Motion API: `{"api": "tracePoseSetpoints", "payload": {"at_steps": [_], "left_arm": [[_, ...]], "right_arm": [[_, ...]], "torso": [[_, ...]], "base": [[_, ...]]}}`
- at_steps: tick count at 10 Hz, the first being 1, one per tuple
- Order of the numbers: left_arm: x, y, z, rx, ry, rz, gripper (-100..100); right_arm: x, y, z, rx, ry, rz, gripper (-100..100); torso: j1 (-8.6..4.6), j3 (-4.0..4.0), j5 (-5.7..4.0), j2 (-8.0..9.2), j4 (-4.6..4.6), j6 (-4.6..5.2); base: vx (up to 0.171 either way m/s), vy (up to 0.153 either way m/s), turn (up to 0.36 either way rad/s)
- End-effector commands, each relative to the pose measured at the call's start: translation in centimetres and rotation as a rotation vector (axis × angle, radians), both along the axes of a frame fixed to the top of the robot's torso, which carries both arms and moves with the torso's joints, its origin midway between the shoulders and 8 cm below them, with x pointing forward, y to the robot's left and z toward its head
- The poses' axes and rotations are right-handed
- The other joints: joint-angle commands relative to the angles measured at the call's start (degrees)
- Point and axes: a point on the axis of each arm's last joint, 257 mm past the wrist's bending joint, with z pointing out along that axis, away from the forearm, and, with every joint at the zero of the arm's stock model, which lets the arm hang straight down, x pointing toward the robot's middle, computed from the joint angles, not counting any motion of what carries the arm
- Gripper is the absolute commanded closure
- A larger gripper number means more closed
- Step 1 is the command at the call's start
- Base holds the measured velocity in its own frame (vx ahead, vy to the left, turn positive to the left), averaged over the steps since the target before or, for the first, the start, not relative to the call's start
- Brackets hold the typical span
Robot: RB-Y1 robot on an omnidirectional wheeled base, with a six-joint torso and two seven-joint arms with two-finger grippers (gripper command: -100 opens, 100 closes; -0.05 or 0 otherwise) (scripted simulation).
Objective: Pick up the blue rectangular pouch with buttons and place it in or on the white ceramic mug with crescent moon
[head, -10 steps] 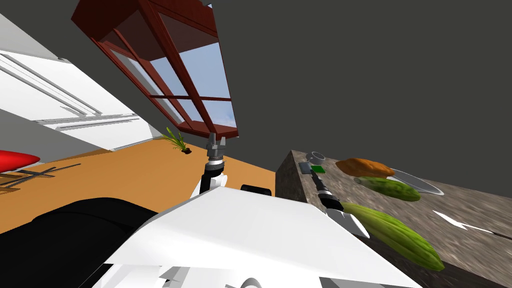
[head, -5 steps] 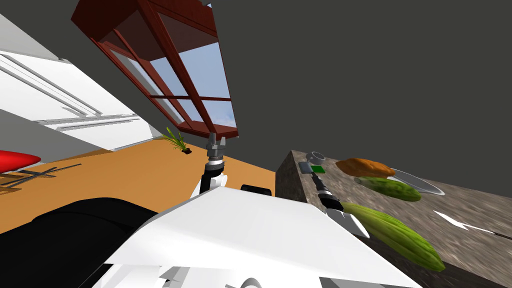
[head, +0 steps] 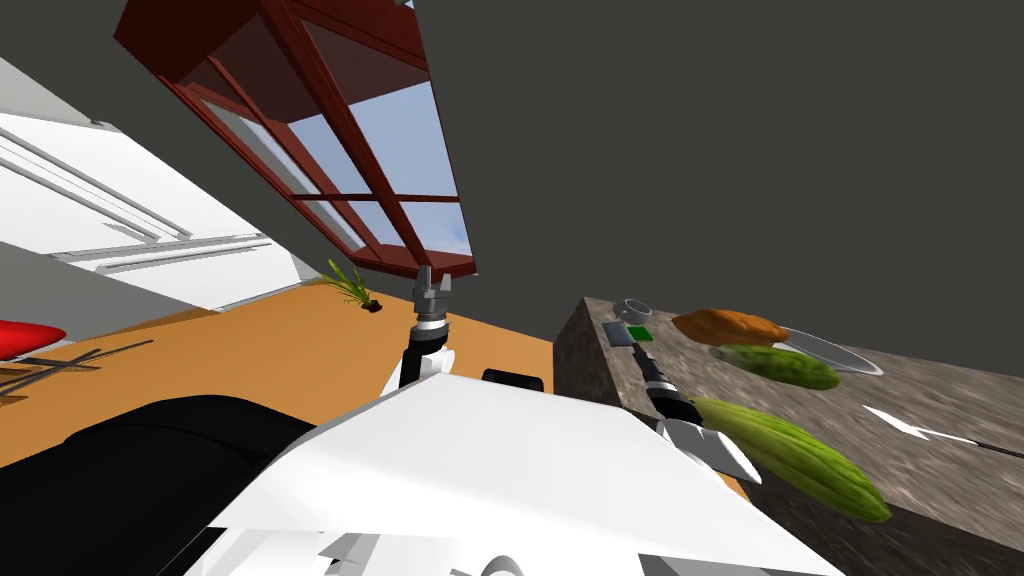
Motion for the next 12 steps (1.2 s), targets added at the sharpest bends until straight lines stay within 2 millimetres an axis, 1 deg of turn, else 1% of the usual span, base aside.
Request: {"api": "tracePoseSetpoints", "payload": {"at_steps": [1,2,3,6,7,8,10,12], "left_arm": [[0.0,0.0,0.0,0.000,0.000,0.000,0],[0.0,0.0,0.0,0.000,0.000,0.000,0],[0.0,0.0,0.0,0.000,0.000,0.000,0],[0.0,0.0,0.0,0.000,0.000,0.000,0],[0.0,0.0,0.0,0.000,0.000,0.000,0],[0.0,0.0,0.0,0.000,0.000,0.000,0],[0.0,0.0,0.0,0.000,0.000,0.000,0],[0.0,0.0,0.0,0.001,0.000,0.000,0]], "right_arm": [[-0.2,-2.0,2.4,-0.051,-0.021,-0.009,100],[-0.2,-2.6,3.2,-0.066,-0.029,-0.009,100],[-0.3,-3.8,5.0,-0.094,-0.046,-0.005,100],[-0.5,-5.2,7.6,-0.124,-0.070,0.011,100],[-0.6,-5.6,8.3,-0.130,-0.077,0.019,100],[-0.8,-6.2,9.8,-0.136,-0.089,0.041,100],[-1.0,-6.5,11.1,-0.135,-0.097,0.069,100],[-1.2,-6.6,12.2,-0.126,-0.102,0.103,100]], "torso": [[0.00,0.00,0.00,0.00,0.00,0.00],[0.07,0.02,0.07,-0.01,0.04,-0.04],[0.00,-0.05,0.05,-0.13,0.02,-0.09],[-0.25,-0.27,0.01,-0.51,-0.07,-0.11],[-0.37,-0.28,0.02,-0.53,-0.07,-0.10],[-0.49,-0.30,-0.02,-0.56,-0.08,-0.11],[-0.45,-0.41,0.00,-0.75,-0.12,-0.11],[-0.70,-0.52,-0.05,-0.94,-0.16,-0.18]], "base": [[-0.037,0.221,-0.141],[0.001,0.172,-0.078],[0.053,0.151,-0.102],[0.073,0.102,-0.083],[0.077,0.048,-0.090],[0.123,0.067,-0.143],[0.151,0.040,-0.120],[0.160,0.003,-0.064]]}}
